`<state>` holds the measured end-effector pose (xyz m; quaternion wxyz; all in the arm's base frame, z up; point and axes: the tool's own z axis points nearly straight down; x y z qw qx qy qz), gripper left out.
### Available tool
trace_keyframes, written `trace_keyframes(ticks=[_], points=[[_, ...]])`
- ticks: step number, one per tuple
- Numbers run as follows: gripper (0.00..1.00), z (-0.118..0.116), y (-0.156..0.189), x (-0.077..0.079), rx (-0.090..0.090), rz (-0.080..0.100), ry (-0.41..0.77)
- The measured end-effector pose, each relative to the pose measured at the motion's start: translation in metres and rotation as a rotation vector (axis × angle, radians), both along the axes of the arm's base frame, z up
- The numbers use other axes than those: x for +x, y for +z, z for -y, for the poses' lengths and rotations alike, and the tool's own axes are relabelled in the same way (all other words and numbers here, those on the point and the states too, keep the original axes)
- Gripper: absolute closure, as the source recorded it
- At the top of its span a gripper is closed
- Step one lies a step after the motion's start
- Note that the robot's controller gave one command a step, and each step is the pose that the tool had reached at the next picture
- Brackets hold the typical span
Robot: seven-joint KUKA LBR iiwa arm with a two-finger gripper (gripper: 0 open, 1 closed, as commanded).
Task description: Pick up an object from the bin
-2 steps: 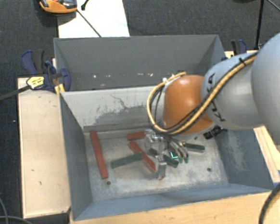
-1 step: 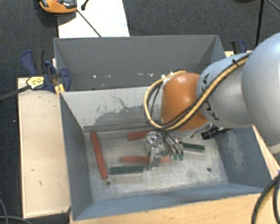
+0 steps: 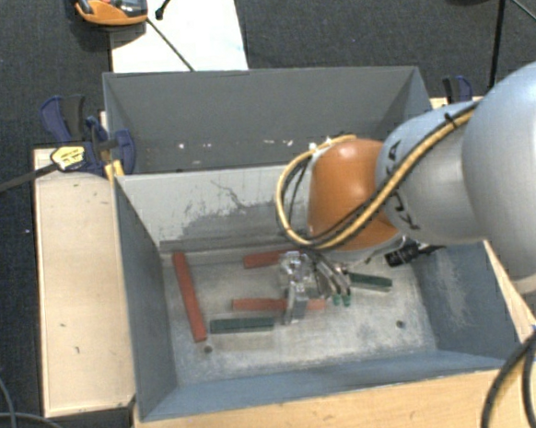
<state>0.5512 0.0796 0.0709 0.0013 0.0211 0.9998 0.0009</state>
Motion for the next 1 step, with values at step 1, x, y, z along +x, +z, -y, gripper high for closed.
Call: trace_keyframes(ticks=[1], points=[[1.0,0.0257,0.1453,0.027,-0.001,0.002,-0.045]])
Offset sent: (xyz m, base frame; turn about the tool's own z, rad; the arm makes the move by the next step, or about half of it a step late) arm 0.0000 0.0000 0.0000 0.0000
